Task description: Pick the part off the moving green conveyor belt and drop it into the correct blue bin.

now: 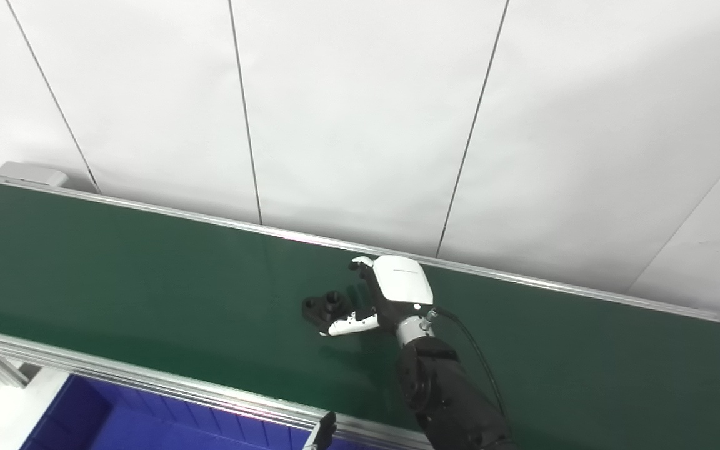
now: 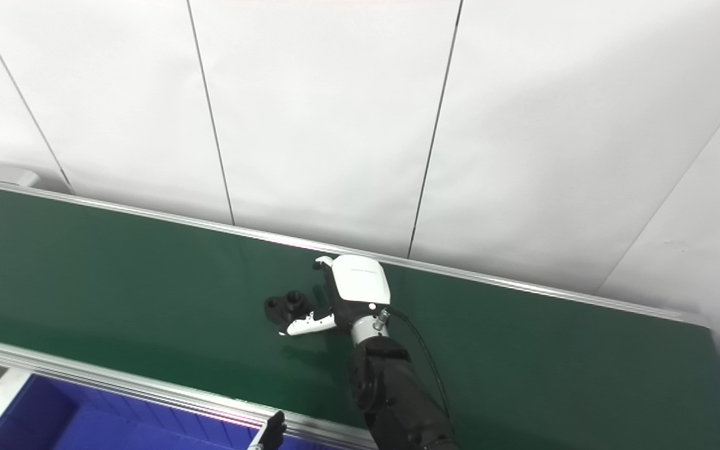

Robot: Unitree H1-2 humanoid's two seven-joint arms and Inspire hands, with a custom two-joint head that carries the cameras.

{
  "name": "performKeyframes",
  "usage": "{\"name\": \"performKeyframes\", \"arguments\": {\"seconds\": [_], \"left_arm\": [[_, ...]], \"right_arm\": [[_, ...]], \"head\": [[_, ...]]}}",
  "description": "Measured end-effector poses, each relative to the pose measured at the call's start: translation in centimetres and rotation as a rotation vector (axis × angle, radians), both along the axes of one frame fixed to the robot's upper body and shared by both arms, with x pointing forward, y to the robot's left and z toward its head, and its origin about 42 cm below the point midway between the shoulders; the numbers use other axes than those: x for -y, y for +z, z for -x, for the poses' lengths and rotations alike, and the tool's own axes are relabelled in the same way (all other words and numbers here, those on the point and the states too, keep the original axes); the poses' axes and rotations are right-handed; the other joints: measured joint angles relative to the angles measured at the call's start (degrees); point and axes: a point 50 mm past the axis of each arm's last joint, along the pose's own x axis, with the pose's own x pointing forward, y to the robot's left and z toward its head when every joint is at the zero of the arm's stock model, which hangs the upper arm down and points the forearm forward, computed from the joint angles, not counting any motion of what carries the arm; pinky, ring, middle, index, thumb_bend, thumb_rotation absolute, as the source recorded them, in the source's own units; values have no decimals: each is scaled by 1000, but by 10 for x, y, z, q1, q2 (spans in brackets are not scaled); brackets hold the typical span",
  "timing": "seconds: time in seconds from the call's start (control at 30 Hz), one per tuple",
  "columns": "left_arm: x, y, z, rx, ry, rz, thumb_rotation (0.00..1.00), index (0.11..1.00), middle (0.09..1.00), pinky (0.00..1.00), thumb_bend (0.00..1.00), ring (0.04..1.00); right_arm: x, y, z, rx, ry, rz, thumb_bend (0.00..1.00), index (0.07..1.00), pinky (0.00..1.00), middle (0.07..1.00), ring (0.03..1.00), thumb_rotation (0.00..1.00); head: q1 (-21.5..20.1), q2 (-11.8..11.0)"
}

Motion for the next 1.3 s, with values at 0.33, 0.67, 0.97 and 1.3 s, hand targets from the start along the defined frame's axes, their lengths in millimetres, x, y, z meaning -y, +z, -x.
{"name": "performKeyframes", "arguments": {"seconds": [0.33, 0.67, 0.97, 1.3], "left_arm": [[0, 1, 4, -18, 2, -2, 1000, 1000, 1000, 1000, 485, 1000], [0, 3, 6, -19, 4, 0, 1000, 1000, 1000, 1000, 484, 1000], [0, 5, 7, -21, 4, -1, 1000, 1000, 1000, 1000, 467, 1000], [-1, 5, 8, -28, 7, 2, 1000, 1000, 1000, 1000, 484, 1000]], "right_arm": [[-24, -4, 13, 71, 84, 35, 514, 486, 90, 256, 163, 112], [-22, -3, 14, 102, 87, 80, 516, 486, 80, 237, 147, 114], [-14, -3, 13, 118, 84, 86, 517, 484, 84, 239, 151, 115], [3, 0, 24, 121, 65, 20, 510, 490, 114, 257, 171, 131]], "head": [[-7, 11], [-14, 20], [-19, 24], [-45, 33]]}}
